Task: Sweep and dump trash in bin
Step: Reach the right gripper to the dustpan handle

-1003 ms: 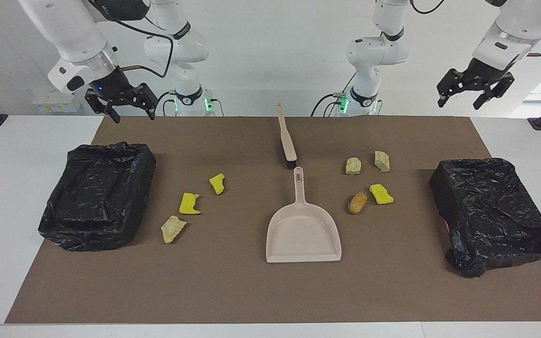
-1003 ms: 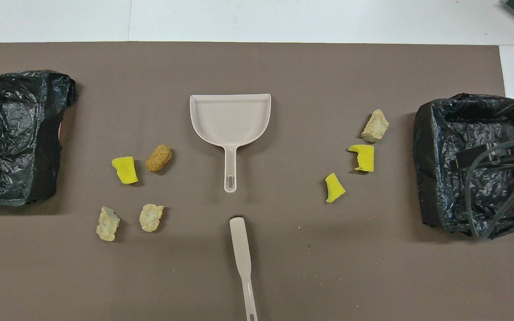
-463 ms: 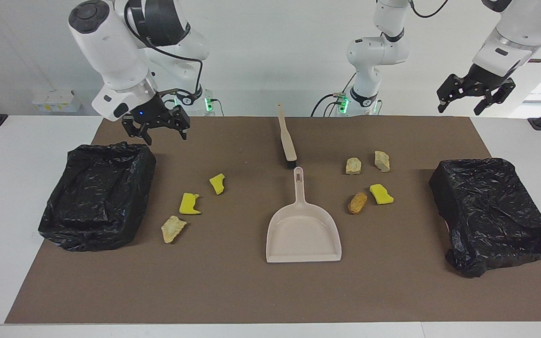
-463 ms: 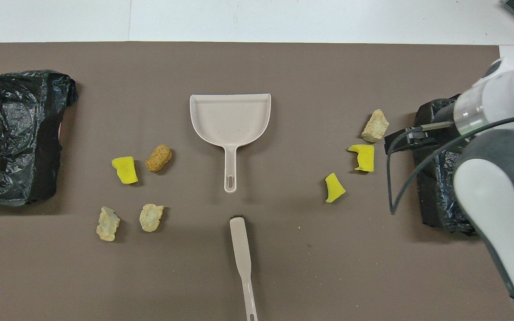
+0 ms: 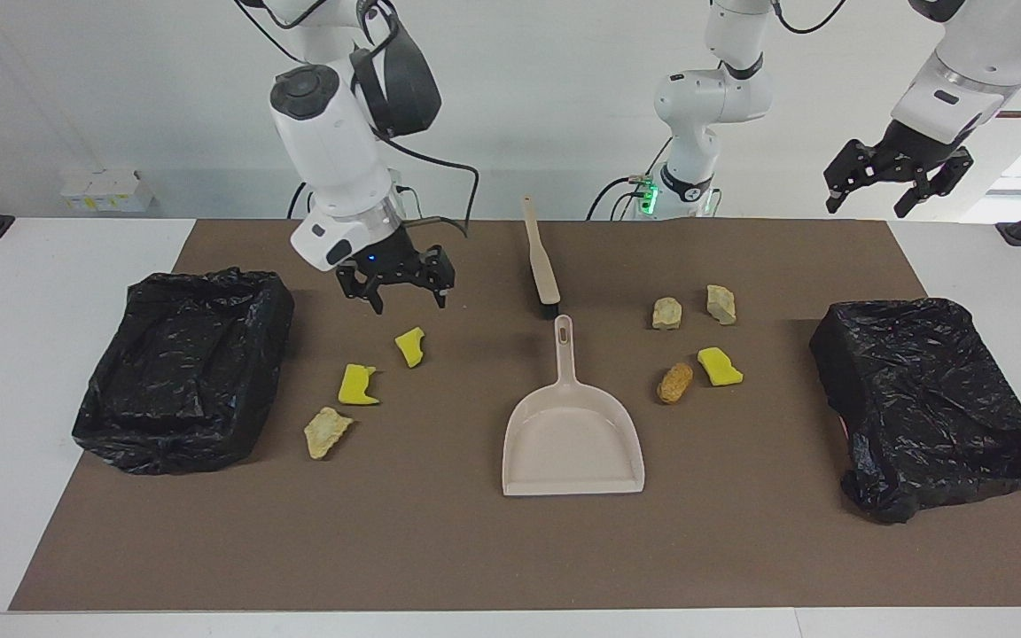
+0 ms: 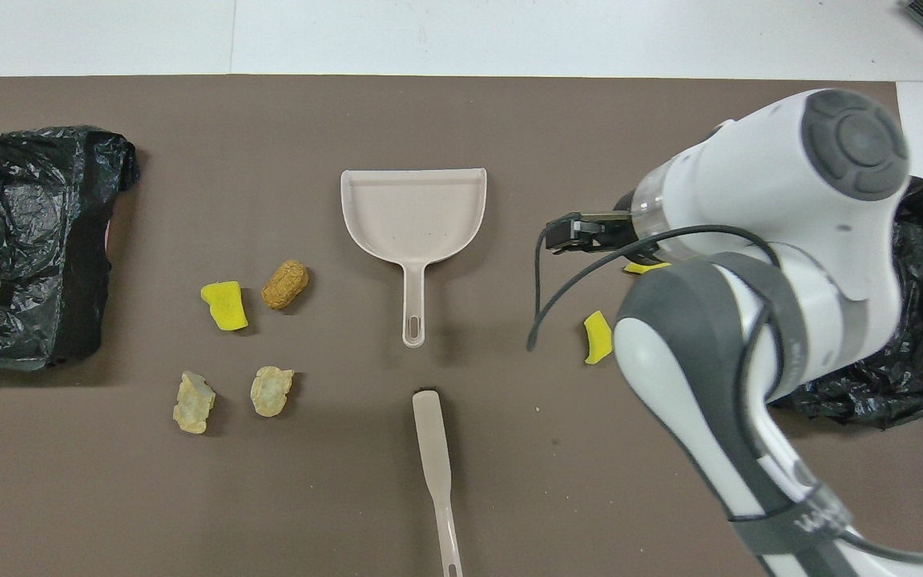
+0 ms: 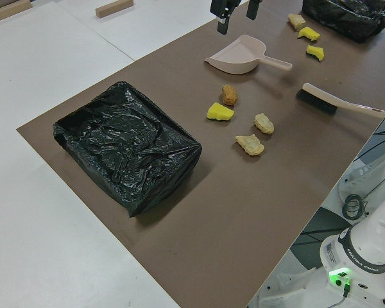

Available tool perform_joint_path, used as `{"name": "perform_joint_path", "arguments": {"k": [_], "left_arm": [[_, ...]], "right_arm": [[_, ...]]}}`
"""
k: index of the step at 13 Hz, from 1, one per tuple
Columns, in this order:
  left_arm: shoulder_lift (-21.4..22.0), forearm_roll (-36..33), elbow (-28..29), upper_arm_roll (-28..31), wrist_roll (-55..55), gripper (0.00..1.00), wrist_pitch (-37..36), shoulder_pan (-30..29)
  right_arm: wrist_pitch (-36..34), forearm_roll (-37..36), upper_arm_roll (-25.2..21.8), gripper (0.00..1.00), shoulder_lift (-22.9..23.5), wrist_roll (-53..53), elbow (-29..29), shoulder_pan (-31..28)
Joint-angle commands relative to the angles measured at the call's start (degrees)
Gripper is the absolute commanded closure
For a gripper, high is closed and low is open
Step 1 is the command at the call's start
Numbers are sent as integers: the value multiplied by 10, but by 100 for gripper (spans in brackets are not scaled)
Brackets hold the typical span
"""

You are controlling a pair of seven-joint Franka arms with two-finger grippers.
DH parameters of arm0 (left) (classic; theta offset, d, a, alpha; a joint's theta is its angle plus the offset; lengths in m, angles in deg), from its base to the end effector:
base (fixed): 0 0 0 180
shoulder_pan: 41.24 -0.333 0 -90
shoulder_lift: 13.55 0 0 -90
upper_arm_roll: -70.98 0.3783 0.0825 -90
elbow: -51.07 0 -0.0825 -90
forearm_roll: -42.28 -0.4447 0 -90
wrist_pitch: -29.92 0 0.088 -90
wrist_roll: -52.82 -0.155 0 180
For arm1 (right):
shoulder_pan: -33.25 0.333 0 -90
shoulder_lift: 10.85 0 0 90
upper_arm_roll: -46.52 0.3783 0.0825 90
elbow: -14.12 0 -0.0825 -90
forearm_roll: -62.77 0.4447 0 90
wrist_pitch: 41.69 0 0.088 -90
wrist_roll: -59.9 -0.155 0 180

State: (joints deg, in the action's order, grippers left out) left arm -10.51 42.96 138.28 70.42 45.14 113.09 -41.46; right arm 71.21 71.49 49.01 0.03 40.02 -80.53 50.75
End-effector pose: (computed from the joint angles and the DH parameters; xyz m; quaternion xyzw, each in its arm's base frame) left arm 0.5816 -0.0056 0.6859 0.9975 -0.0706 -0.0083 0.0062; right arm 0.6627 0.2565 0.5084 -0.9948 0.0247 -0.0344 0.0932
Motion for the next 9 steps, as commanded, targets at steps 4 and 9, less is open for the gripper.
{"name": "perform_joint_path", "arguments": {"k": [4,9], "left_arm": [[-23,-6,-42,1,-5,0,-8,7],[-16,-3,-33,-9,-3,0,-6,8]], "right_arm": [[115,1,-3,0,71,-102,5,90],[155,-94,-5,0,133,-196,10,179]]}}
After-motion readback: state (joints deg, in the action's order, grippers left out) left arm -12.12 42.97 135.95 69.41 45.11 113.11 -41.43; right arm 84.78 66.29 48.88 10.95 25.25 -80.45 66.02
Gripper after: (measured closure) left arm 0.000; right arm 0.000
